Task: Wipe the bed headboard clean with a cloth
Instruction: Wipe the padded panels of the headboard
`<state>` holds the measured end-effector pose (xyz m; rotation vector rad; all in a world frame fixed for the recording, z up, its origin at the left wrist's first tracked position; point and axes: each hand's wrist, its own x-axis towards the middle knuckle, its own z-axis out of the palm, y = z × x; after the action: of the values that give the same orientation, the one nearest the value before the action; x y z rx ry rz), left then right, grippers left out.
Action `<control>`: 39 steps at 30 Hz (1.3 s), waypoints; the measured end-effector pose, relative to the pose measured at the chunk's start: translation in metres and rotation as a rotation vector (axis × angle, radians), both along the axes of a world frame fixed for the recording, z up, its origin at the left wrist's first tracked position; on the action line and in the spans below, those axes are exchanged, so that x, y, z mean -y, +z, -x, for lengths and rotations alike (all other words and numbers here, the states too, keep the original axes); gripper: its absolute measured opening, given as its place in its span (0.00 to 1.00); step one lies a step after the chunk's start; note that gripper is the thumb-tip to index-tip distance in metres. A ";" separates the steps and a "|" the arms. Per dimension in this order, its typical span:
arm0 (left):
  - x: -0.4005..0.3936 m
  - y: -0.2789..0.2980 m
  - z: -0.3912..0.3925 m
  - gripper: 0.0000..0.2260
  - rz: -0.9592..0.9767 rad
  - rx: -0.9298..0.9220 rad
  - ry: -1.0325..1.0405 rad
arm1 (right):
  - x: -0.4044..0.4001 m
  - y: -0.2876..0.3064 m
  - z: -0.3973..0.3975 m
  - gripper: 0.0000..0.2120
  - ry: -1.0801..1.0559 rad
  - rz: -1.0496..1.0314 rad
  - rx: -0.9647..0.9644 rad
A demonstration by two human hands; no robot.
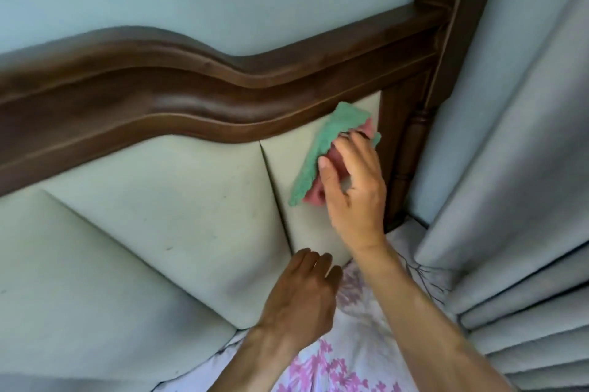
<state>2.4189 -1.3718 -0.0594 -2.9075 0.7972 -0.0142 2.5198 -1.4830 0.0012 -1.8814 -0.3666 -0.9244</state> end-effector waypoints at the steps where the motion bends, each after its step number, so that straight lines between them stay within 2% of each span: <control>1: 0.000 0.004 -0.001 0.12 0.070 0.004 0.018 | -0.010 -0.005 0.001 0.14 -0.075 0.097 0.007; 5: -0.016 0.012 0.002 0.10 0.232 0.037 0.022 | -0.036 -0.036 0.014 0.19 -0.145 0.421 -0.022; 9: -0.033 0.013 0.008 0.04 0.253 0.070 0.055 | -0.026 -0.053 0.020 0.21 -0.246 0.578 -0.095; 12: -0.038 0.008 0.009 0.05 0.187 0.038 0.095 | -0.029 -0.038 0.009 0.26 -0.203 0.704 0.068; 15: -0.037 0.004 0.009 0.07 0.134 0.012 0.109 | -0.033 -0.029 -0.008 0.28 -0.172 0.731 0.204; 19: -0.038 0.002 0.013 0.06 0.082 -0.040 0.117 | -0.021 -0.068 0.009 0.21 -0.216 0.746 0.224; 22: -0.039 0.004 0.013 0.08 0.025 -0.042 0.112 | -0.012 -0.067 0.002 0.24 -0.178 0.770 0.207; 26: -0.036 0.006 0.010 0.06 0.087 -0.027 0.099 | -0.027 -0.037 -0.020 0.27 -0.266 0.482 0.032; 30: -0.030 0.009 0.014 0.09 0.121 -0.037 0.067 | -0.051 -0.053 0.013 0.34 -0.201 0.022 -0.405; 32: -0.031 0.011 0.015 0.08 0.100 -0.030 0.054 | -0.056 -0.062 0.029 0.35 -0.170 -0.018 -0.570; 35: -0.033 0.008 0.014 0.08 0.090 -0.028 0.070 | -0.050 -0.038 0.009 0.38 -0.228 -0.103 -0.557; 37: -0.031 0.005 0.014 0.05 0.098 -0.026 0.077 | -0.041 -0.014 -0.015 0.37 -0.307 -0.176 -0.475; 39: -0.028 0.005 0.014 0.05 0.093 -0.034 0.073 | -0.033 -0.010 -0.022 0.35 -0.287 -0.187 -0.443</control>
<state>2.4053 -1.3436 -0.0545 -3.0307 0.7140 0.0047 2.5423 -1.4497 -0.0086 -1.9263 0.2543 -0.6696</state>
